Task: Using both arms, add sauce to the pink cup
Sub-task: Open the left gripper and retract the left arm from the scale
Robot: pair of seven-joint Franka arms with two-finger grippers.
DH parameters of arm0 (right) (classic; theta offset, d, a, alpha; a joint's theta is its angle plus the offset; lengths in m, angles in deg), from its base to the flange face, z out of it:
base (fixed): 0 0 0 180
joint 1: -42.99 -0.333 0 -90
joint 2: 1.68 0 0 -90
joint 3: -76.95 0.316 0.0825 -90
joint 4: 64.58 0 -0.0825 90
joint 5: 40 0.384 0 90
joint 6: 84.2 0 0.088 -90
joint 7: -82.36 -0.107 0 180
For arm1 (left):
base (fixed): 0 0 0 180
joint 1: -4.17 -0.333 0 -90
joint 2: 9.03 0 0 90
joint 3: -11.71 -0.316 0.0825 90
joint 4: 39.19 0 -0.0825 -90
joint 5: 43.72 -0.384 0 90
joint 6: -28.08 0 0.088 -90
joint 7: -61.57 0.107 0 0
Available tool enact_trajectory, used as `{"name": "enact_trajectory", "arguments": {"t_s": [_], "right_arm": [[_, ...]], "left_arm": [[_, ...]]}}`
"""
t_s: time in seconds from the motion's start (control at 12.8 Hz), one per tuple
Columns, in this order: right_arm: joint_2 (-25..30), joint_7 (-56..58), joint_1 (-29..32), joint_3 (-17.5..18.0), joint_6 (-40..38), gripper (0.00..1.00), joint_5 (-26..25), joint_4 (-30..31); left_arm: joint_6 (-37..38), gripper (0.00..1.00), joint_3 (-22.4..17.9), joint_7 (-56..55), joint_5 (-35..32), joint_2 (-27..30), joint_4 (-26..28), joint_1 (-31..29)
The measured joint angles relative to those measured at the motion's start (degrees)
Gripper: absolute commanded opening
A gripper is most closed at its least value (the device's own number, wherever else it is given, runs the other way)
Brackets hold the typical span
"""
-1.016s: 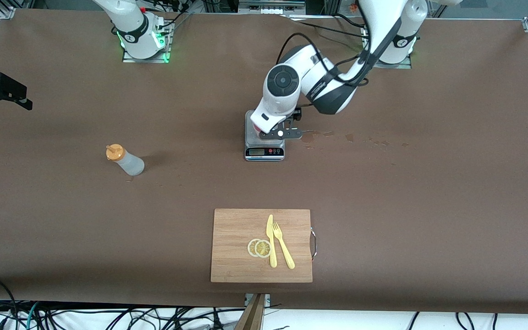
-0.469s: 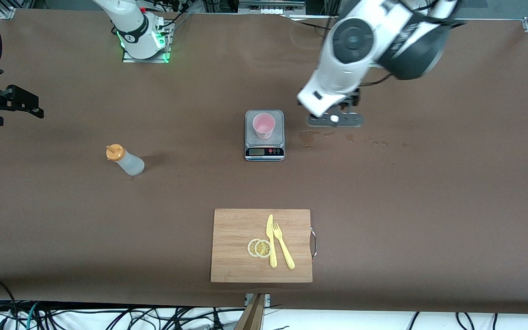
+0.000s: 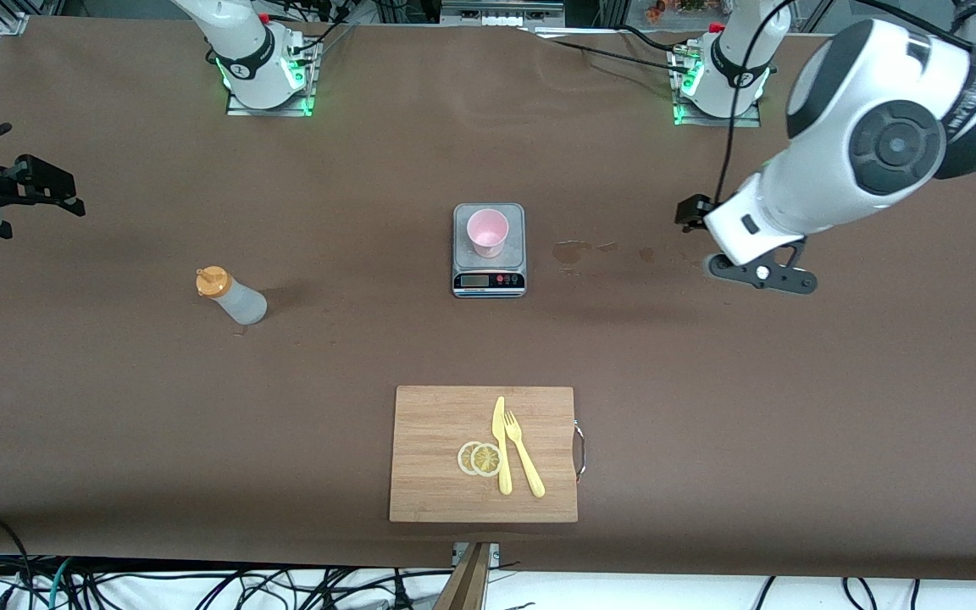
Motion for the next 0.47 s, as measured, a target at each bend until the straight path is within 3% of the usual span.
{"name": "enact_trajectory", "arguments": {"t_s": [0.47], "right_arm": [[-4.95,29.48,6.94,-0.70,0.11,1.00,14.26,2.09]], "left_arm": [[2.95,1.00,-1.86,4.58,0.00,4.63,-2.97,-4.62]]}}
